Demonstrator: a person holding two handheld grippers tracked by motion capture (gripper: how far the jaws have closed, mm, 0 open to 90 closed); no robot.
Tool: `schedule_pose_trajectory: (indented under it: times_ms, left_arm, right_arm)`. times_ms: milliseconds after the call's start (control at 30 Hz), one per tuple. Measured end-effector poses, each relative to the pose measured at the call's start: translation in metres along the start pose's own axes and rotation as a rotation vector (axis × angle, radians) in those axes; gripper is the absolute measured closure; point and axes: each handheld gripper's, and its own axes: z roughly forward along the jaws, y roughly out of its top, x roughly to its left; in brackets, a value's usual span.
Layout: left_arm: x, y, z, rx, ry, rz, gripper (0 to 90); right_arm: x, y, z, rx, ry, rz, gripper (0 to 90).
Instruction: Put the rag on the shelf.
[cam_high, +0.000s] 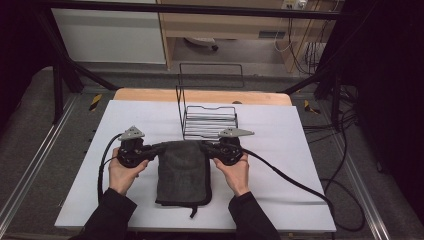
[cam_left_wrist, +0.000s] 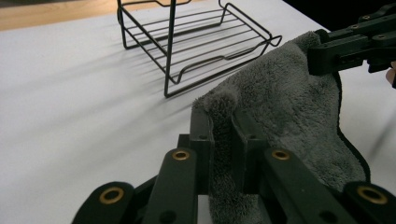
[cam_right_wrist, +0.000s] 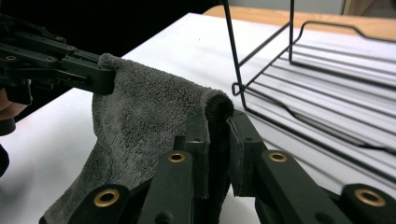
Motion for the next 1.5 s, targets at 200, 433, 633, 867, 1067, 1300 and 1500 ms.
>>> schedule_pose_trajectory:
  times_ms: [200, 433, 633, 867, 1067, 1300, 1500]
  left_arm:
    - [-0.005, 0.005, -0.009, -0.033, -0.001, 0.003, 80.0]
    - [-0.014, 0.012, -0.019, -0.079, -0.013, 0.018, 80.0]
    - [-0.021, 0.016, -0.026, -0.116, -0.008, 0.031, 80.0]
    - [-0.027, 0.02, -0.034, -0.156, -0.007, 0.043, 80.0]
    - [-0.031, 0.024, -0.039, -0.195, -0.005, 0.045, 80.0]
    - [-0.037, 0.032, -0.047, -0.233, 0.001, 0.067, 80.1]
    - [-0.042, 0.041, -0.05, -0.267, -0.01, 0.074, 80.1]
  right_arm:
    - [0.009, 0.011, -0.011, -0.033, -0.003, -0.045, 80.7]
    - [0.015, 0.016, -0.024, -0.079, 0.006, -0.059, 80.7]
    - [0.02, 0.022, -0.034, -0.11, -0.004, -0.092, 80.8]
    - [0.026, 0.031, -0.043, -0.142, -0.007, -0.121, 80.8]
    - [0.03, 0.035, -0.05, -0.176, -0.012, -0.14, 80.8]
    - [0.035, 0.042, -0.06, -0.221, -0.011, -0.163, 80.8]
    - [0.039, 0.049, -0.072, -0.26, -0.019, -0.181, 80.9]
